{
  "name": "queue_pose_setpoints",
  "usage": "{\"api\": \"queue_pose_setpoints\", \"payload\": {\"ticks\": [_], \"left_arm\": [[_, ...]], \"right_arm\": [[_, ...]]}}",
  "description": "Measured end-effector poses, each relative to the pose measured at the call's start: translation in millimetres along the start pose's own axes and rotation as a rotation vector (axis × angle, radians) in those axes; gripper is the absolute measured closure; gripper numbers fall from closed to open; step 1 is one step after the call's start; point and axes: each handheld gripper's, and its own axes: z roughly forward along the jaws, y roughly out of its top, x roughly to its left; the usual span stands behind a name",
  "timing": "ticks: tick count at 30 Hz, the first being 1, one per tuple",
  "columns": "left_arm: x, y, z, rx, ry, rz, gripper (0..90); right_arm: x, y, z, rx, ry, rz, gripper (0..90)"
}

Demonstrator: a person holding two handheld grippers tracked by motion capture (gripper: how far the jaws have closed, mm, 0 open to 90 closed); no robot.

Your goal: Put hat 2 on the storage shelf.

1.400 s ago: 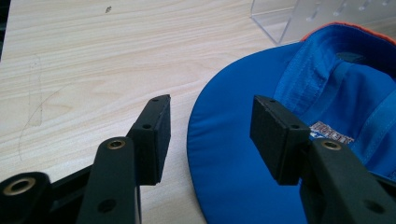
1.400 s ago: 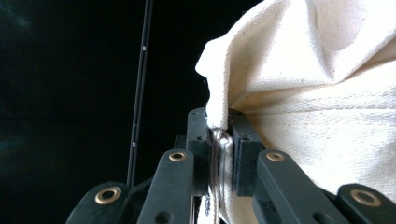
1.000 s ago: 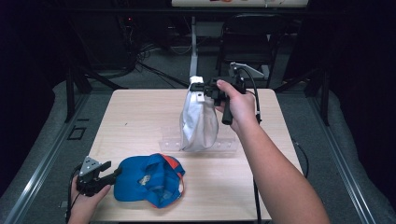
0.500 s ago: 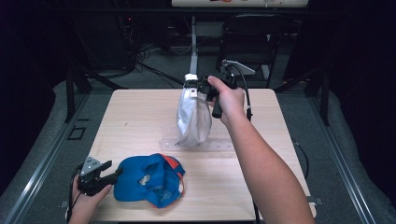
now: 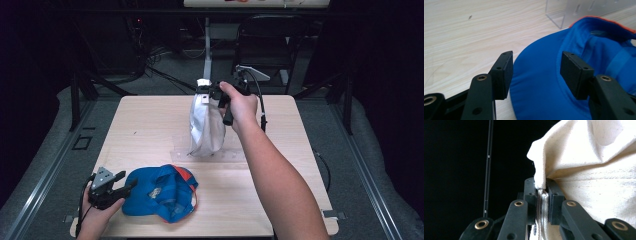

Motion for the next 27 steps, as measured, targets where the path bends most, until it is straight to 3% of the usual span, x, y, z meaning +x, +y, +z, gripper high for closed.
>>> {"api": "queue_pose_setpoints", "payload": {"ticks": [5,9,10,11,13,15,16,17,18,22,27], "left_arm": [[-12.5,14.3,1.4,-0.016,-0.02,0.047,46.0],[-25.3,33.8,3.8,-0.021,-0.043,0.096,47.8],[-34.0,45.4,9.6,-0.031,-0.046,0.12,48.4],[-34.0,45.4,9.6,-0.031,-0.046,0.12,48.5],[-50.2,62.9,19.1,-0.043,-0.081,0.152,48.9],[-56.5,68.0,22.6,-0.048,-0.091,0.162,49.1],[-68.5,76.9,29.4,-0.053,-0.109,0.186,49.6],[-68.5,76.9,29.4,-0.053,-0.109,0.186,49.9],[-78.3,83.8,35.8,-0.053,-0.112,0.207,51.0],[-90.3,93.5,45.6,-0.045,-0.12,0.223,53.3],[-95.3,98.7,50.8,-0.06,-0.118,0.214,56.4]], "right_arm": [[0.3,-3.6,11.7,0.02,0.016,-0.002,80.9],[3.1,-4.5,15.4,0.029,0.019,-0.015,80.9],[4.0,-4.7,16.3,0.029,0.022,-0.013,80.9],[4.0,-4.7,16.3,0.029,0.022,-0.013,80.9],[4.7,-4.3,18.8,0.029,0.027,-0.008,81.0],[5.5,-3.8,19.5,0.033,0.023,-0.006,80.9],[8.6,-3.8,23.9,0.038,0.019,-0.015,81.0],[8.6,-3.8,23.9,0.038,0.019,-0.015,81.0],[12.0,-4.9,28.9,0.052,0.023,-0.02,80.9],[19.3,-10.1,41.3,0.088,0.029,-0.045,80.9],[23.0,-12.4,54.6,0.105,0.024,-0.056,80.9]]}}
